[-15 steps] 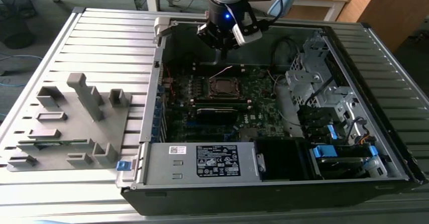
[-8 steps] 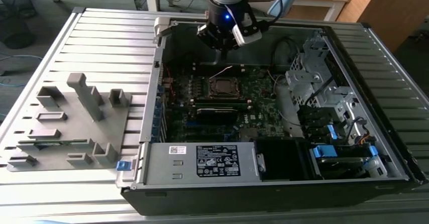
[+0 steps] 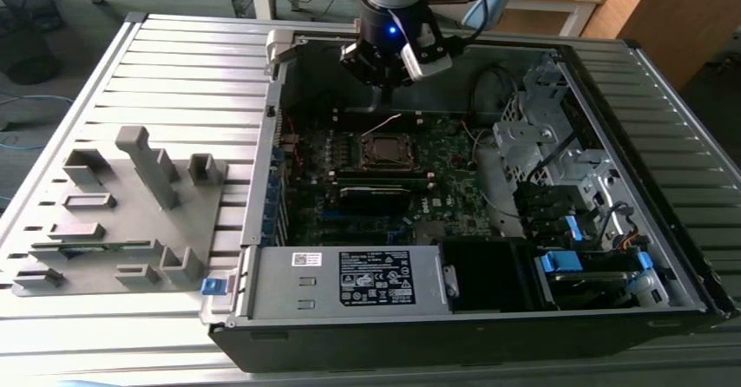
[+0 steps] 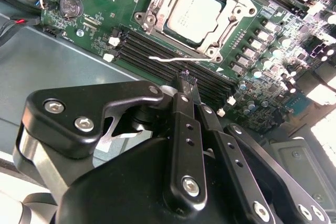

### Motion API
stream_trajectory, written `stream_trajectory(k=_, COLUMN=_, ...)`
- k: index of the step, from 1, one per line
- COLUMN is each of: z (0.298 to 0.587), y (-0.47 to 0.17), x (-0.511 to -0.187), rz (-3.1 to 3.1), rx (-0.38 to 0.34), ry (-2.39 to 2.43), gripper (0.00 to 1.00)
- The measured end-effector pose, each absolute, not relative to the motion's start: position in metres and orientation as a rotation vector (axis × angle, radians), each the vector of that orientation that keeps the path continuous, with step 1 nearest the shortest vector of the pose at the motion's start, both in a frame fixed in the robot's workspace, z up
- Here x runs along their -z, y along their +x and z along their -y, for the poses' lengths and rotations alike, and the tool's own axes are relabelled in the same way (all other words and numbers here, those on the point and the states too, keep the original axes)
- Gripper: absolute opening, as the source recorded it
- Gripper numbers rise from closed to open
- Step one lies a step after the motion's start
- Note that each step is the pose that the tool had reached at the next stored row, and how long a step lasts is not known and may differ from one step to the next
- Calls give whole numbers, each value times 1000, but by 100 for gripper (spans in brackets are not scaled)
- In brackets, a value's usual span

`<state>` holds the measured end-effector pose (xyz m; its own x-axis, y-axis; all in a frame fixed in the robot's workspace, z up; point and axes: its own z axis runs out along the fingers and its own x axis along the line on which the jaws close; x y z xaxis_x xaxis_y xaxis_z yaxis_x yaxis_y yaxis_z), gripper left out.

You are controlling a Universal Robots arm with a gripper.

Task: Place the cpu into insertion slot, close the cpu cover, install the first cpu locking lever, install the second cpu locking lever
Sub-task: 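Install the first cpu locking lever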

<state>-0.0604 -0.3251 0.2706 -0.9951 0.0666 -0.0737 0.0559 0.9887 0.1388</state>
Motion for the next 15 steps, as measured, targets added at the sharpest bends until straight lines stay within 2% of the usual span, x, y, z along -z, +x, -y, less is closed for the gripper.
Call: stream_trajectory(k=15, z=325, y=-60, x=-266, rz=-3055, rx=-209, ry=94, gripper=10)
